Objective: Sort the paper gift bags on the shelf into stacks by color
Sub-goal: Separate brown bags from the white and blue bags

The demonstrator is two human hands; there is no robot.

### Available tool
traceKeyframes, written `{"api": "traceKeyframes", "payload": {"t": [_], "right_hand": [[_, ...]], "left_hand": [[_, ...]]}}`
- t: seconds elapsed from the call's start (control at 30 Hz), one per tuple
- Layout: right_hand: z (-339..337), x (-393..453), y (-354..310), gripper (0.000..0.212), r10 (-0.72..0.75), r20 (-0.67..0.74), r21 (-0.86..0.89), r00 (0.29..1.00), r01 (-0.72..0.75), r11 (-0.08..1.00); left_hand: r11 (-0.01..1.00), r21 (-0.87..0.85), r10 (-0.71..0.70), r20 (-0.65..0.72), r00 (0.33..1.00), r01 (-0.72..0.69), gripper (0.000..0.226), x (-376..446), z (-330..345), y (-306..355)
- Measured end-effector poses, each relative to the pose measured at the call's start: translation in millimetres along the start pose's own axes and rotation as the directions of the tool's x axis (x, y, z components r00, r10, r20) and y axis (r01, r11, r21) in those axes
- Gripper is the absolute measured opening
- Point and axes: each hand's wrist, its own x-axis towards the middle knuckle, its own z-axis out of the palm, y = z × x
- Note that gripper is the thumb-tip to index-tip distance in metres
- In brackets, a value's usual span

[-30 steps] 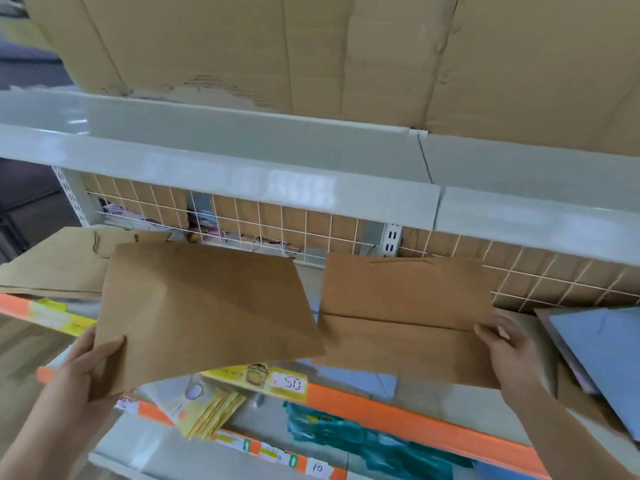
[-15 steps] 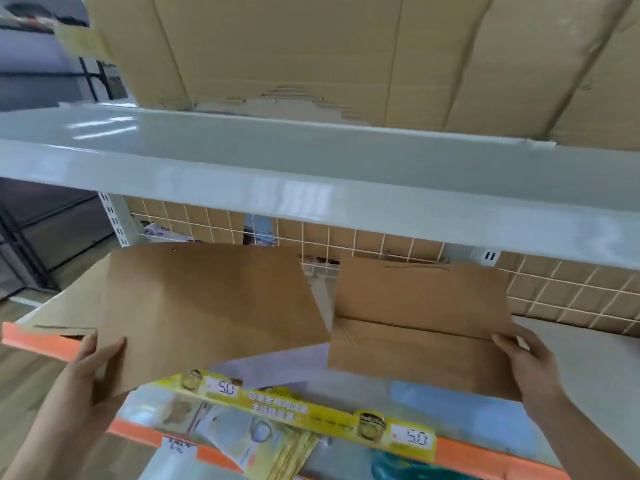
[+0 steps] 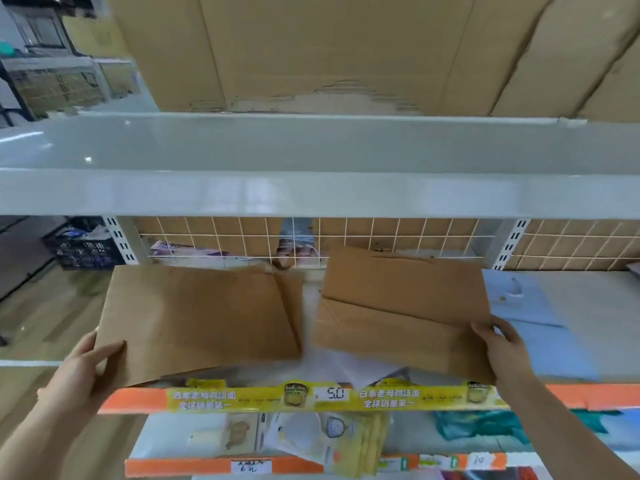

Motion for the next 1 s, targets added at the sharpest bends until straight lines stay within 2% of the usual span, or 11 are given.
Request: {"api": "traceKeyframes", "payload": {"t": [0.1,0.13,0.17,0.27,0.4,0.53,0.63,0.73,0.8,0.9,1.0], "right_hand": [[18.2,-15.3,-0.3,0.013,-0.004,-0.002,-0.023,1.000,0.004,1.000],[24.0,-19.0,-0.7,0.014,-0.001,-0.005,-0.031,1.000,0.001,1.000],[30.2,-22.6,-1.5,0.015,0.001,-0.007,-0.038,1.000,-0.001,0.999],[52.5,-33.7,-5.1,0.014,0.007,0.017,-0.052,1.000,-0.006,0.999],[95.7,-50.1,-11.9,0.014,0.009,0.139,-0.073,0.990,0.001,0.997],[156.1,-70.8,-15.9,0.026,0.008,0.262,-0.137,0.965,0.029,0.990],[204.4,-91.8,-12.5,0.035,0.028,0.367,-0.196,0.930,0.047,0.980],[242.4,-114.0,-2.9,0.035,0.152,0.502,-0.233,0.851,-0.036,0.972],[257.1,-122.9,6.4,0.043,0.218,0.533,-0.306,0.817,-0.053,0.951],[266.5,-128.2,19.3,0.070,0.180,0.501,-0.505,0.846,0.117,0.855],[272.2,-138.9,27.6,0.070,0.026,0.496,-0.567,0.868,0.301,0.767]], "left_hand": [[0.970,0.241,0.059,-0.082,0.995,-0.038,0.018,31.7,-1.7,-2.1],[0.930,0.363,0.106,-0.110,0.988,-0.060,0.007,40.3,0.5,-1.6],[0.875,0.478,0.143,-0.117,0.983,-0.070,0.008,45.3,4.5,0.1],[0.706,0.707,0.157,-0.112,0.981,-0.032,0.030,56.6,13.7,-0.6],[0.550,0.832,0.126,-0.169,0.977,0.073,0.043,65.8,15.2,-8.2],[0.422,0.904,0.211,-0.164,0.964,0.062,0.056,67.1,13.4,-6.0],[0.423,0.904,0.204,-0.163,0.965,0.064,0.056,61.6,5.3,-3.8],[0.417,0.909,0.198,-0.106,0.974,0.014,0.043,56.9,-5.7,-6.9],[0.435,0.900,0.210,-0.057,0.976,-0.041,0.037,56.5,-13.7,-10.1],[0.513,0.857,0.182,-0.055,0.982,-0.047,0.035,52.8,-23.9,-9.6],[0.581,0.812,0.184,-0.076,0.980,-0.046,0.068,46.1,-26.3,-5.6]]}}
